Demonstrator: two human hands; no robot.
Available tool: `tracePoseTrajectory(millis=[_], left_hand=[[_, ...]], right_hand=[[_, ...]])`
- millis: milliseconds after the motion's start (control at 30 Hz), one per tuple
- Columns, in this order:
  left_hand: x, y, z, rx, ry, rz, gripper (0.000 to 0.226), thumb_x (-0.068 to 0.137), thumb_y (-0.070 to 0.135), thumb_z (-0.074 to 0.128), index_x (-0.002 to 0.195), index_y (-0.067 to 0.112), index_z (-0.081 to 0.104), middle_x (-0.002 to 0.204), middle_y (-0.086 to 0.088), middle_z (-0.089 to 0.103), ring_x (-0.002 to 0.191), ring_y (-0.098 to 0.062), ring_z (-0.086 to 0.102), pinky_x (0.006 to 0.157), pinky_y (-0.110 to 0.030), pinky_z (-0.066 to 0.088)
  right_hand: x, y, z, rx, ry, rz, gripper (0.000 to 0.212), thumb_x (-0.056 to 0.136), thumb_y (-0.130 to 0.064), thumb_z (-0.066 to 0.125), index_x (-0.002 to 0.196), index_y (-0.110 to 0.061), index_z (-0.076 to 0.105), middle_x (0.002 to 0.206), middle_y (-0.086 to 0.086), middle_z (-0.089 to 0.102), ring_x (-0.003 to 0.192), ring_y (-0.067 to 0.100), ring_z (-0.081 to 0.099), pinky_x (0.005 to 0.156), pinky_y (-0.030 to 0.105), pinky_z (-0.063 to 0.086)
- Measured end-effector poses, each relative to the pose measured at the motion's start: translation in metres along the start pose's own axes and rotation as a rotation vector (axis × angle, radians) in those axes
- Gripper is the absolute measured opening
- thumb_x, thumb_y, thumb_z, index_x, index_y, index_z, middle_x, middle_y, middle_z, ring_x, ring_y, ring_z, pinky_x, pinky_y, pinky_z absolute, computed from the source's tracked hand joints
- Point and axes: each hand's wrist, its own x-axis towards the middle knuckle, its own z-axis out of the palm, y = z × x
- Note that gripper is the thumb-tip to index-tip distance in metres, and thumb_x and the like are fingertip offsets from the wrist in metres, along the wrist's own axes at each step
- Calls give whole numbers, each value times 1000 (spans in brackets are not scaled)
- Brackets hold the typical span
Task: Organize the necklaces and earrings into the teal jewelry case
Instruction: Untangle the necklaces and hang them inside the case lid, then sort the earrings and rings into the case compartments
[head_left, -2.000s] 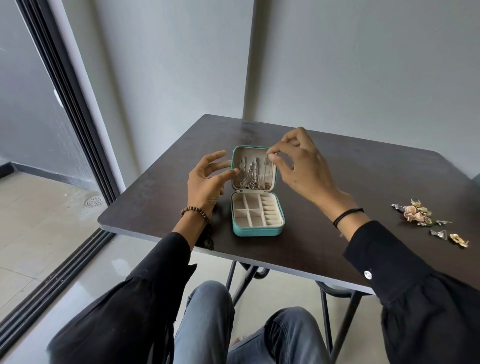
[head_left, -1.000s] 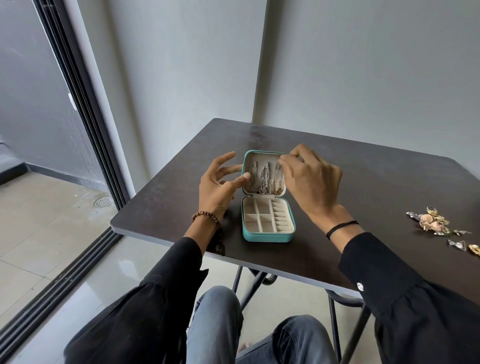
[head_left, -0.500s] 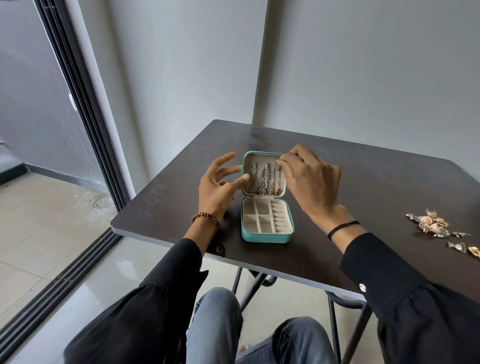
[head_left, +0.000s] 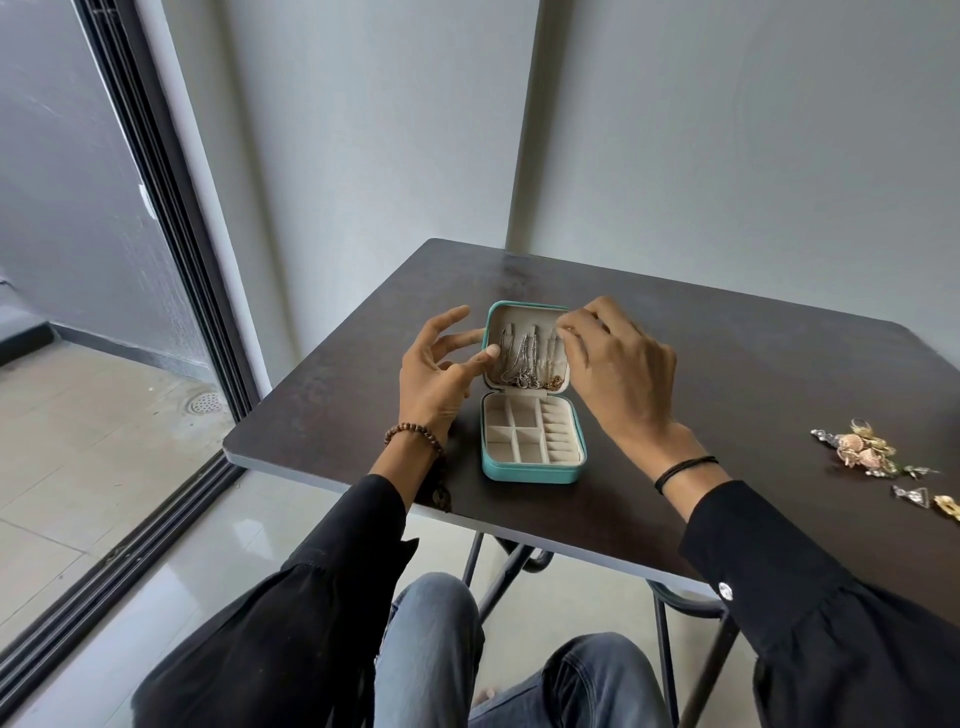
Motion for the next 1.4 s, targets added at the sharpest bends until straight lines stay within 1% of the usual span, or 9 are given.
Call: tracePoseTrajectory(millis=[167,300,467,533,633,767,967,1267,1400], left_hand=[[1,-5,2,59,34,-16,38,79,22,84,114,16,69,101,8,74,58,-4,58,46,-20,46],[0,-6,3,119,47,-35,33,79,26,83,108,15,71,101,3,75,68,-11,65,47,-20,50],[-4,-3,5,172,58,-22,20,81,25,81,99,25,72,103,11,73,90,-30,70,84,-46,60],[-7,-1,5,200,79,-27,20,81,23,80,100,25,73,105,11,72,91,-35,70,86,-49,59],[-13,4,7,301,99,-36,23,79,25,80,101,30,74,103,15,72,73,-20,66,79,-48,60],[-18,18,15,552,58,-8,23,81,25,75,101,35,74,111,16,71,66,-5,60,66,-27,55],[-26,49,39,778,-6,-8,24,81,19,67,97,36,73,102,22,71,91,-10,68,81,-30,55],[-63,72,124,831,-175,202,22,85,20,63,99,34,73,94,21,73,88,-2,64,61,-21,43],[-84,67,170,805,-317,221,20,85,24,65,99,36,72,95,22,72,94,-4,67,80,-31,56]], right_hand=[[-21,-8,-5,131,-124,77,3,93,-24,68,91,-23,70,88,-7,66,62,21,66,49,24,46],[-36,-8,-9,210,-243,149,4,94,-28,65,94,-25,68,91,-9,66,71,19,68,56,30,54],[-45,-5,-16,295,-382,221,3,93,-31,65,91,-29,66,92,-13,62,77,11,64,62,33,56],[-45,-5,-19,322,-402,260,4,92,-32,66,88,-30,67,91,-13,61,76,7,62,63,33,55],[-43,-4,-23,364,-421,317,5,91,-33,67,87,-30,68,91,-14,63,76,4,62,65,34,56],[-35,-2,-29,425,-461,361,7,89,-34,69,85,-28,70,91,-14,65,75,4,64,68,38,58],[-29,6,-47,465,-453,395,8,91,-36,68,87,-30,71,93,-14,68,77,5,65,70,40,60],[-46,53,-91,470,-372,531,10,92,-35,71,96,-26,73,93,-15,71,76,5,67,70,35,59],[-66,85,-116,407,-365,599,10,92,-30,70,99,-23,73,94,-14,72,75,6,66,69,33,57]])
